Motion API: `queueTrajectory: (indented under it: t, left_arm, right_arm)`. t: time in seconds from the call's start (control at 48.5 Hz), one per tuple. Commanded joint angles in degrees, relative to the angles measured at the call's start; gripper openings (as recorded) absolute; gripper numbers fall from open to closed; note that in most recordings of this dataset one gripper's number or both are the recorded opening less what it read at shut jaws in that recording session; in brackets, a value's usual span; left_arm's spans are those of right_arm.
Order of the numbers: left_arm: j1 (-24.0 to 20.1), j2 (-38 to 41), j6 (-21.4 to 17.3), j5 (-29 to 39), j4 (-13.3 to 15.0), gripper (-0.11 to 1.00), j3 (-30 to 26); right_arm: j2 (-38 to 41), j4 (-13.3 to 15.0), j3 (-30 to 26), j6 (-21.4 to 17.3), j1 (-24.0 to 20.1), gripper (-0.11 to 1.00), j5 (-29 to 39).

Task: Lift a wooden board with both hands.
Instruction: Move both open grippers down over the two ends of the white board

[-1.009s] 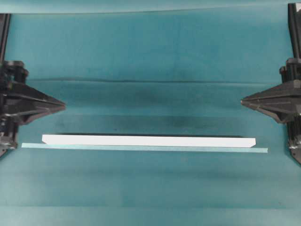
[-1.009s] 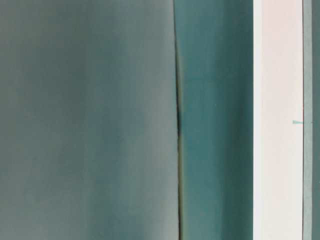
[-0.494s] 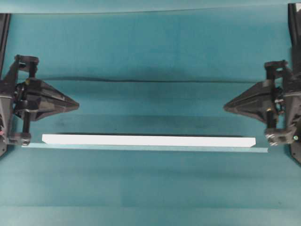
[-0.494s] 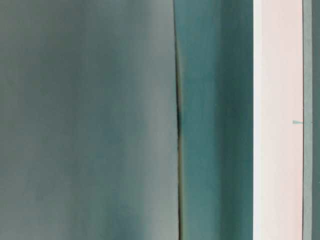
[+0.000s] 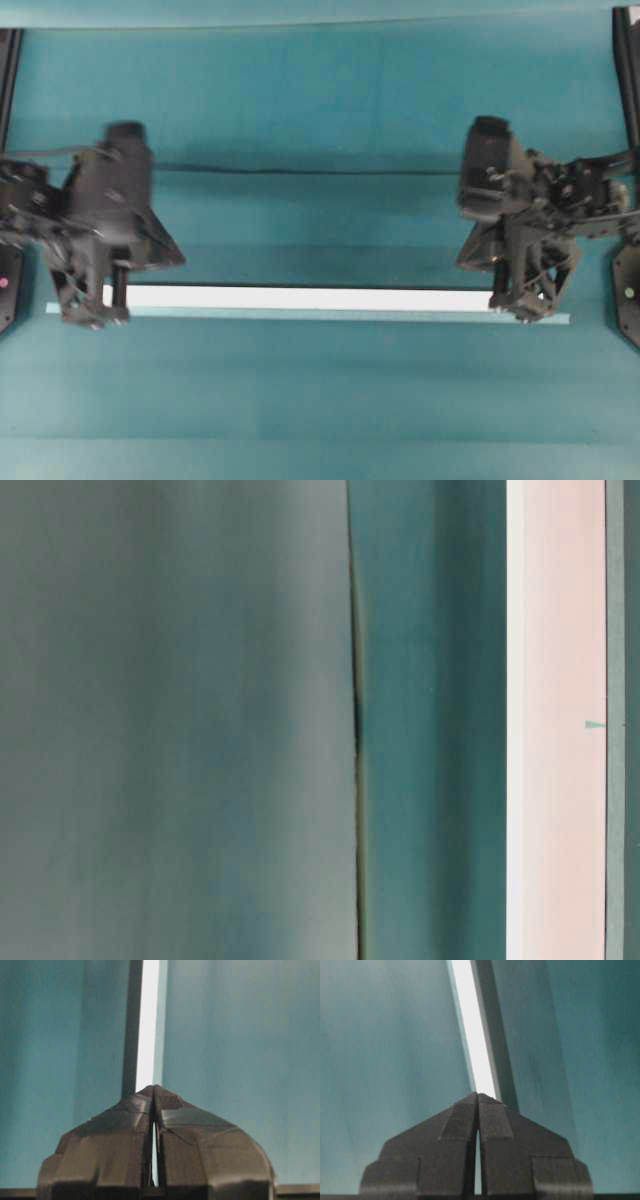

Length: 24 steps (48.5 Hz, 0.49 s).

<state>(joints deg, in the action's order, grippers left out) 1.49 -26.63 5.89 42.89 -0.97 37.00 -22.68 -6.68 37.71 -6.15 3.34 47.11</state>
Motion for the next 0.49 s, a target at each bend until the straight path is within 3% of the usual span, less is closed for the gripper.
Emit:
queueTrajectory:
  t: [0.0, 0.35, 0.474]
  left_arm:
    - [0.18, 1.23, -0.18, 1.41, -0.18, -0.02, -1.67]
    - [0.18, 2.81, -1.49, 2.55, -0.26, -0.02, -1.49]
    - [-0.18, 2.90, -0.79, 3.16, -0.26, 0.05, -1.41]
  right_arm:
    - [1.58, 0.79, -1.85, 0.88, -0.26, 0.00, 1.76]
    - [4.48, 0.88, -3.87, 3.87, -0.35, 0.00, 3.96]
    - [5.54, 0.79, -3.96, 3.96, -0.26, 0.03, 3.69]
